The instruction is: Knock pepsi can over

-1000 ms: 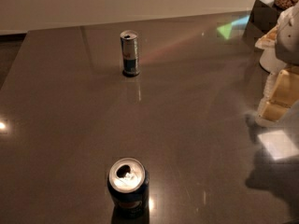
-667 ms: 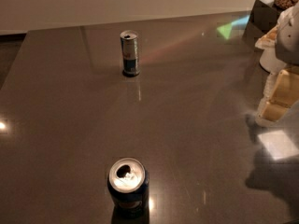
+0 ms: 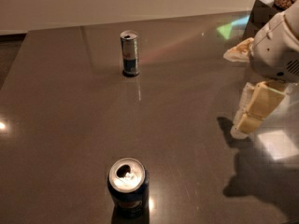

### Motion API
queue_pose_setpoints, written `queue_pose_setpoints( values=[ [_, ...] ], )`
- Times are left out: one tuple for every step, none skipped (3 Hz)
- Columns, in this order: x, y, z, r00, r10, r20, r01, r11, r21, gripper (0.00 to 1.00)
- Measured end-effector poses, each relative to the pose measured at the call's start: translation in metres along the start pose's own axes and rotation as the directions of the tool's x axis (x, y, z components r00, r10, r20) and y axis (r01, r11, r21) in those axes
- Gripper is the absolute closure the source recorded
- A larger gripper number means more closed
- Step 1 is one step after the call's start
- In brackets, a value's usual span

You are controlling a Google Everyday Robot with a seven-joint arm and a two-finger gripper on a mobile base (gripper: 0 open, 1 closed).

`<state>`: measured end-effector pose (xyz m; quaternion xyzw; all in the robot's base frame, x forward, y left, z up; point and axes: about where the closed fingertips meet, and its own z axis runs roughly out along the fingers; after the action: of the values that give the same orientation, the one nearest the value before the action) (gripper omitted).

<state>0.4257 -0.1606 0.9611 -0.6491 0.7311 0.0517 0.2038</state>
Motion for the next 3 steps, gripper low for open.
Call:
queue_pose_setpoints(
  values=[
    [-0.031, 0.026, 0.025, 0.989, -0.078, 0.127, 0.086, 0.9948, -0.054, 0.00],
    [-0.057, 0.056, 0.046, 0.961, -0.153, 0.228, 0.178, 0.9797, -0.092, 0.00],
    [-0.078, 0.080, 0.062, 0.932, -0.198, 0.304, 0.245, 0.9613, -0.126, 0.00]
  ],
)
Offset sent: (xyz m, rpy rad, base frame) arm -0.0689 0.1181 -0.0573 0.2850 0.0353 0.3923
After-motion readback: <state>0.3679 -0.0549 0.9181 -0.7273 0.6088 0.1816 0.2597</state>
